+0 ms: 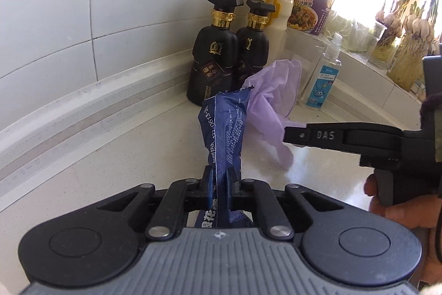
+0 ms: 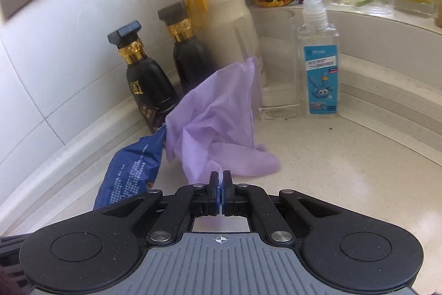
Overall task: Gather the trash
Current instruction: 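Lift the blue wrapper with the left gripper while the right gripper approaches the purple glove, then grasp the purple glove with the right gripper and lift it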
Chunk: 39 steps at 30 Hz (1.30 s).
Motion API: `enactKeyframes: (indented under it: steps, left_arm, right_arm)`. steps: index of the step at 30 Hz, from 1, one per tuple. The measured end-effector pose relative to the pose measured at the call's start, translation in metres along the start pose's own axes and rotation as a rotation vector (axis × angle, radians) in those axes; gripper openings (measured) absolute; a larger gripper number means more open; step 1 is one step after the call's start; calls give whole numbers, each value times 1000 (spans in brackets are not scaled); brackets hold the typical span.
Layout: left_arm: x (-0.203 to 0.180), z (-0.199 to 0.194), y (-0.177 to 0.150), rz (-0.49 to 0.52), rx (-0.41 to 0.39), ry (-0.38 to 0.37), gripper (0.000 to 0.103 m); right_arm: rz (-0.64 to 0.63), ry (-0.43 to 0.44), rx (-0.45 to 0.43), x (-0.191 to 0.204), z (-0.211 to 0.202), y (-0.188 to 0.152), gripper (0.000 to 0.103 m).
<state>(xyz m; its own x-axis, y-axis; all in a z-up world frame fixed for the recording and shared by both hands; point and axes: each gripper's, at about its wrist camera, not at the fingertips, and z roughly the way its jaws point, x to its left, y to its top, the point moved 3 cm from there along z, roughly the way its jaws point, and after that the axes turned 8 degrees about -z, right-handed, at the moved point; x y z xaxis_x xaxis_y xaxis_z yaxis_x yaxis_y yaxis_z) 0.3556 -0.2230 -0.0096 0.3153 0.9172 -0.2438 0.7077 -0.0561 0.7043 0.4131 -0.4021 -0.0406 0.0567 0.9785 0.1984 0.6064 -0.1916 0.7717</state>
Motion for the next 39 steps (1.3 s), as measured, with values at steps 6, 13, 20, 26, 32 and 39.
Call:
enactKeyframes:
  steps: [6, 13, 20, 26, 32, 39]
  left_arm:
    - [13, -20, -17, 24, 50, 12, 8]
    - [27, -43, -36, 39, 79, 29, 8]
    - [35, -53, -45, 48, 47, 58, 9]
    - [36, -49, -47, 44, 41, 39, 28]
    - [35, -40, -51, 12, 50, 26, 37]
    - [37, -38, -56, -21, 22, 41, 29]
  right_arm:
    - [-44, 14, 67, 14, -46, -24, 0]
    - [-61, 21, 180, 33, -85, -60, 0]
    - [-96, 25, 216, 40, -98, -76, 10]
    - [-53, 19, 115, 38, -96, -64, 68]
    - [-38, 5, 70, 47, -70, -62, 67]
    - [-73, -92, 37, 55, -42, -76, 63]
